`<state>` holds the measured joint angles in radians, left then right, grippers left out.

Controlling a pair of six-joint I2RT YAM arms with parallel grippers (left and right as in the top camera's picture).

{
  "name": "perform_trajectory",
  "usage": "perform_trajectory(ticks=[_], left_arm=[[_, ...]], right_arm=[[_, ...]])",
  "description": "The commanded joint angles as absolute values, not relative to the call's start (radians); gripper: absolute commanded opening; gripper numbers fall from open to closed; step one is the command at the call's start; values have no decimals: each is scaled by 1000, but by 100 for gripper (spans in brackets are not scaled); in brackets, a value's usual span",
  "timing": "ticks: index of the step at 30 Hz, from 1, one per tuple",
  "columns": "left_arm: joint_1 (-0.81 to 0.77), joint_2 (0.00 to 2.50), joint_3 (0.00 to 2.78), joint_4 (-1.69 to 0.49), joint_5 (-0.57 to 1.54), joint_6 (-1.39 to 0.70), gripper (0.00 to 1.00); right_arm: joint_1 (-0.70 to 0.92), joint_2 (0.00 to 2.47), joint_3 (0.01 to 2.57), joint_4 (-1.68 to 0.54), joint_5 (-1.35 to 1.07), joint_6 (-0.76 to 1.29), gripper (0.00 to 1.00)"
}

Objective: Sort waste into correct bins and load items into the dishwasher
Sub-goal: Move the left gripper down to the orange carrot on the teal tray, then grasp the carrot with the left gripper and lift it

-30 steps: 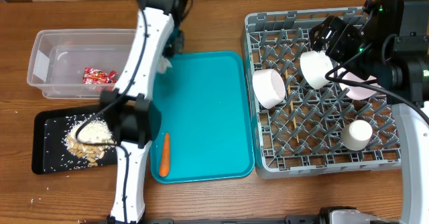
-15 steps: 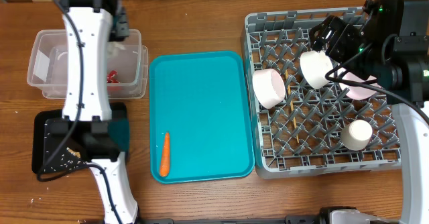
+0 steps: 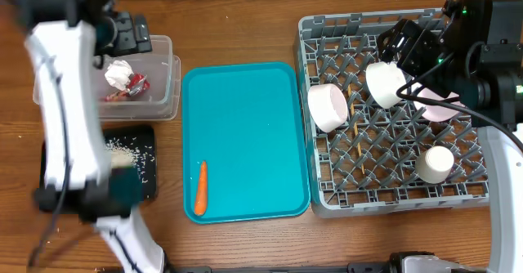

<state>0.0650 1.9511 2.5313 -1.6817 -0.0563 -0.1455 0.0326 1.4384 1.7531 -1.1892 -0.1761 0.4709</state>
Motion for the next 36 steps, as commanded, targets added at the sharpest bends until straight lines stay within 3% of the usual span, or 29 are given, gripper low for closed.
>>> perform_trajectory(ticks=[1, 12, 18, 28, 36], left_arm=[[32, 1724, 2473, -1690, 30, -120, 100], [-1, 1472, 1667, -1689, 181, -207, 97], [-60, 1476, 1282, -1496, 292, -223, 89], [-199, 1513, 987, -1270, 121, -431, 89], [-215, 1572, 818, -1043, 119, -480, 67]], right_arm=[[28, 1436, 1761, -1185, -176, 467, 100], [28, 1436, 1761, -1185, -176, 467, 100], [28, 1436, 1761, -1185, -176, 467, 100], [28, 1436, 1761, -1185, -176, 467, 100], [28, 1436, 1761, -1185, -176, 467, 100]])
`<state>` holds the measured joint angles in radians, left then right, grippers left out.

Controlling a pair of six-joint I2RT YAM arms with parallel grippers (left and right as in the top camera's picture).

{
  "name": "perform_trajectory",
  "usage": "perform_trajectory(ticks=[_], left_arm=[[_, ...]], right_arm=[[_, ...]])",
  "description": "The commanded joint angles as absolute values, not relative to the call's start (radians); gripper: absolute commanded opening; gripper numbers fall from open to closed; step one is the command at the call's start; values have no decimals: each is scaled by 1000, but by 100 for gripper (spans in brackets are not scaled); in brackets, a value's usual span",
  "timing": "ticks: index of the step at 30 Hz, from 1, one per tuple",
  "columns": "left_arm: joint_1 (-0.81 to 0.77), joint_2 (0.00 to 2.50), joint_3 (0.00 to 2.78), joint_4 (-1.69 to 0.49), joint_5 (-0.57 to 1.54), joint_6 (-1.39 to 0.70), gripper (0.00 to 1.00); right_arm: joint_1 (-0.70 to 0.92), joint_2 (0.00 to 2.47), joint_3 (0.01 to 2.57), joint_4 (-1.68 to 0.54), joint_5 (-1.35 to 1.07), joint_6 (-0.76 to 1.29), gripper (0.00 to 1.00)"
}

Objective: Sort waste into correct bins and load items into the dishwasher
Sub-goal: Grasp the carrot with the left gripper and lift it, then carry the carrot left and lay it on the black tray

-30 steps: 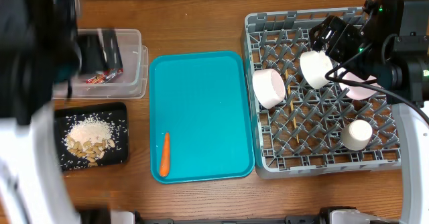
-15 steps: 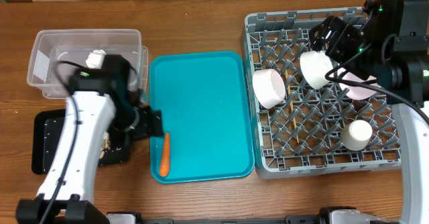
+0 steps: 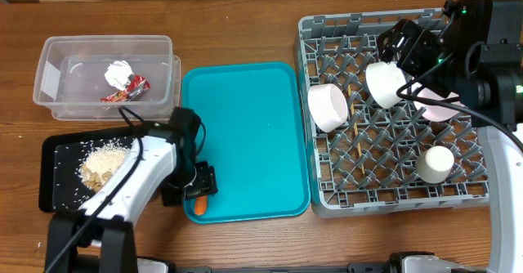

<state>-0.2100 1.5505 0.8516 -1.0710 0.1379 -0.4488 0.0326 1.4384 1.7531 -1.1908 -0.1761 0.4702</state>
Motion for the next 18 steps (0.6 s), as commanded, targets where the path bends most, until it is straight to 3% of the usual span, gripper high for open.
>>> perform_trajectory(ticks=[1, 6, 9, 14, 18], left_arm=[[-215, 1584, 810, -1020, 119, -480, 64], [-215, 1639, 802, -970, 121, -479, 45], [-215, 1655, 804, -974, 138, -476, 22], [-210, 1653, 880, -1092, 142, -475, 15], [-208, 1653, 1036, -1261, 70, -476, 15]], right_arm=[[28, 1436, 1761, -1185, -176, 467, 100], [28, 1436, 1761, -1185, -176, 467, 100], [28, 1436, 1761, -1185, -176, 467, 100], [28, 1436, 1761, -1185, -176, 467, 100], [28, 1436, 1761, -1185, -176, 467, 100]])
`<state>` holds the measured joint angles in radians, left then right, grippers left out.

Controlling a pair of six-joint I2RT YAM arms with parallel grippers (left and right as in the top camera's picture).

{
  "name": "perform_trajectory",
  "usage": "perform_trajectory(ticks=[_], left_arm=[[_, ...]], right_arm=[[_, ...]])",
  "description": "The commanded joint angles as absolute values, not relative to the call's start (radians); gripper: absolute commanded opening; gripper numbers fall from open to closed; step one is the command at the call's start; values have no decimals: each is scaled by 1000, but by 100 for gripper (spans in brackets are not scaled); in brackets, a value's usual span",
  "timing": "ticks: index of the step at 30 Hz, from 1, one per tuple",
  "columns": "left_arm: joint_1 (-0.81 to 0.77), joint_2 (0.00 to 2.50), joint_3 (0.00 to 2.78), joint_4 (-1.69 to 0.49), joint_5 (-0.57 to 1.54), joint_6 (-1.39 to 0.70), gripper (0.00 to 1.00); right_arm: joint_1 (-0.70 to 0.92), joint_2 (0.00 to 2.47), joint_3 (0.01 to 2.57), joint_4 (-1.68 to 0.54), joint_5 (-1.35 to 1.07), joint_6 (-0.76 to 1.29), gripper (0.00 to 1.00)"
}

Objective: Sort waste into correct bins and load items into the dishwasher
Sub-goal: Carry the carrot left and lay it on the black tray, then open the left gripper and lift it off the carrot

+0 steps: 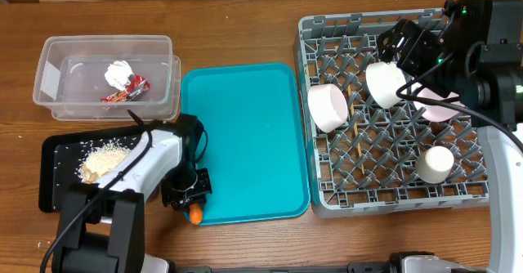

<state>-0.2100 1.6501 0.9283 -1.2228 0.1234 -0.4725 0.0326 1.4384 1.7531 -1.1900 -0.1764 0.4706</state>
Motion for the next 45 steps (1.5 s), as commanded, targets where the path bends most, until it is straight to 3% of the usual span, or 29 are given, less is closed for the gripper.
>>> perform_trajectory(ticks=[1, 9, 11, 17, 28, 30, 35, 45], left_arm=[[-208, 1653, 1078, -1304, 43, -476, 16], [-162, 1628, 1327, -1533, -167, -548, 24], [-113, 1613, 1330, -1519, -171, -548, 27], [119, 1615, 1294, -1457, -161, -562, 24], [543, 1615, 1084, -1143, 163, -614, 20], [568, 1615, 1081, -1114, 178, -614, 57], [575, 1614, 1124, -1111, 195, -575, 100], [539, 1598, 1563, -1420, 200, -346, 100]], right_arm=[[28, 1436, 1761, -1185, -176, 467, 100], [28, 1436, 1761, -1185, -176, 467, 100], [28, 1436, 1761, -1185, -176, 467, 100], [28, 1436, 1761, -1185, -176, 467, 100], [28, 1436, 1761, -1185, -176, 467, 100], [28, 1436, 1761, -1185, -176, 467, 100], [28, 1436, 1761, -1185, -176, 467, 100], [28, 1436, 1761, -1185, -176, 467, 100]])
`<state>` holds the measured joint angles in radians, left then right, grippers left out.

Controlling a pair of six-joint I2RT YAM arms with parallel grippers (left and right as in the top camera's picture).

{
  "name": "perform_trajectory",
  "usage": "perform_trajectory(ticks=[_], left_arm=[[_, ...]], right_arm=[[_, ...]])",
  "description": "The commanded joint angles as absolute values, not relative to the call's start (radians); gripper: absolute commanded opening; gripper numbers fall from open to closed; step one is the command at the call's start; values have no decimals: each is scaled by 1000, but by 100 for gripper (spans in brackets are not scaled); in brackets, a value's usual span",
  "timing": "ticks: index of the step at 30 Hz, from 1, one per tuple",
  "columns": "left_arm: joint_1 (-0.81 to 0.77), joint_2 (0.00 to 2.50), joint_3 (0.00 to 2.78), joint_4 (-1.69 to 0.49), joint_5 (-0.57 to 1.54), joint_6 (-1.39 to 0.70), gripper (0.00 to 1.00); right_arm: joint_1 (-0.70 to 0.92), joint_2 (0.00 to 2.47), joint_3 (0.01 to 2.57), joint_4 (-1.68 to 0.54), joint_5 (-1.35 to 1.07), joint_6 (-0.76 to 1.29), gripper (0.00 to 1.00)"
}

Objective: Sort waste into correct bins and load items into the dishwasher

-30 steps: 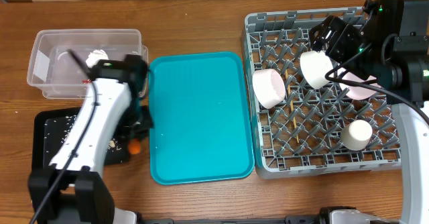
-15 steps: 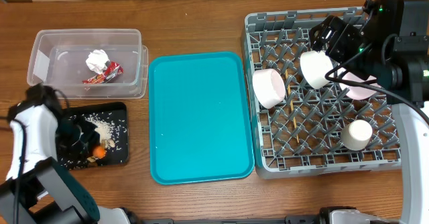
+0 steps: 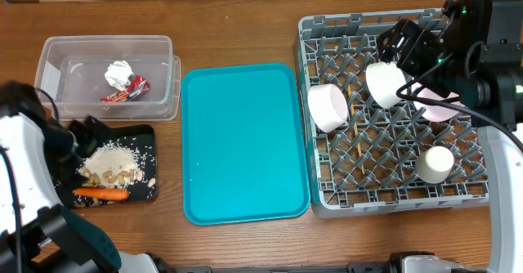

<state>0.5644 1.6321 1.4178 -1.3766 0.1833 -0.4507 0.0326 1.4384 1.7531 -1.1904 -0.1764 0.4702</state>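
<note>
An orange carrot (image 3: 102, 194) lies on the black tray (image 3: 145, 136) at the front left, beside a heap of rice and food scraps (image 3: 110, 163). My left gripper (image 3: 84, 129) hovers over the tray's back edge, apart from the carrot, open with nothing in it. Over the back of the grey dish rack (image 3: 392, 191), my right gripper (image 3: 395, 60) is shut on a white cup (image 3: 384, 83). In the rack are a white bowl (image 3: 328, 107), a second white cup (image 3: 435, 163) and a pink plate (image 3: 443, 109). The teal tray (image 3: 243, 142) holds nothing.
A clear plastic bin (image 3: 53, 77) at the back left holds crumpled paper (image 3: 118, 73) and a red wrapper (image 3: 124, 94). The left arm's white link (image 3: 24, 175) runs along the table's left edge. The right arm's body (image 3: 490, 52) stands beside the rack.
The carrot was in my left gripper at the teal tray's front left corner. It now lies loose on the black tray, and the gripper stands behind it. The right arm has not moved.
First the carrot lay on the teal tray while my left arm swept past the bins. Then the left gripper was down on the carrot, and later held it at the tray's corner. The carrot now rests on the black tray. My right gripper held its cup throughout.
</note>
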Motion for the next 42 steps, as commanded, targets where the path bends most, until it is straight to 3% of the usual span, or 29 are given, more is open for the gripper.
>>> perform_trajectory(ticks=[1, 9, 15, 29, 33, 37, 42], left_arm=[[524, 1594, 1623, -1452, 200, -322, 100], [285, 1520, 1889, -1505, 199, -60, 100], [147, 1517, 1885, -1372, 247, -130, 100], [104, 1520, 1885, -1290, 259, -183, 100], [104, 1520, 1885, -1290, 259, -184, 100], [104, 1520, 1885, -1290, 259, -183, 100], [104, 1520, 1885, -1290, 259, -183, 100]], right_arm=[[28, 1436, 1761, -1185, -176, 467, 100], [28, 1436, 1761, -1185, -176, 467, 100], [26, 1436, 1761, -1185, -176, 467, 100], [39, 1385, 1754, -1184, -176, 467, 100], [46, 1290, 1750, -1173, -74, 422, 100], [46, 1170, 1635, -998, 56, 418, 100], [46, 977, 1264, -635, 112, 419, 100]])
